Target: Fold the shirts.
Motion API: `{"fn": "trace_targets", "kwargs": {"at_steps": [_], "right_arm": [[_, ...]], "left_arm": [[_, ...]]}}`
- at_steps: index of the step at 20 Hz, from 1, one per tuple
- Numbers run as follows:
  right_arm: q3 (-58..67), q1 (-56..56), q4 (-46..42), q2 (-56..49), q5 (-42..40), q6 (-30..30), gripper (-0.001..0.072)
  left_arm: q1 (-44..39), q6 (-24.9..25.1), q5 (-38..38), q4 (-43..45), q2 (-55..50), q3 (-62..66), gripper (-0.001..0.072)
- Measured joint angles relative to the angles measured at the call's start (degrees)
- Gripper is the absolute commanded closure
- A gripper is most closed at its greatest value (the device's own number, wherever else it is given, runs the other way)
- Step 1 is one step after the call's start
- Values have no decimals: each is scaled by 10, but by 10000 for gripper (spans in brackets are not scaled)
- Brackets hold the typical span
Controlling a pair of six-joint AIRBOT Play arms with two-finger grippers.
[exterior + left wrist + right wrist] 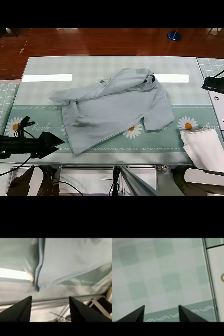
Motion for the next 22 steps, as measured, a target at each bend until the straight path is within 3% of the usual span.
{"fn": "trace_targets", "kwargs": {"at_steps": [10,18,19,20,21,22], "right_arm": [[-3,0,4,0,-16,-3,219],[-3,0,4,0,-17,-5,219],[-3,0,4,0,-18,-5,219],[-3,0,5,0,-17,-5,219],[-3,0,6,0,-16,-5,219],[-3,0,7,0,-15,-5,219]], "left_arm": [[-238,-103,134,24,-122,-2,151],[-297,-90,218,-57,-231,-1,152],[-298,-82,218,-65,-242,-1,202],[-299,-73,220,-74,-253,-1,460],[-300,-58,235,-81,-268,-1,644],[-301,-40,252,-96,-281,-2,677]]}}
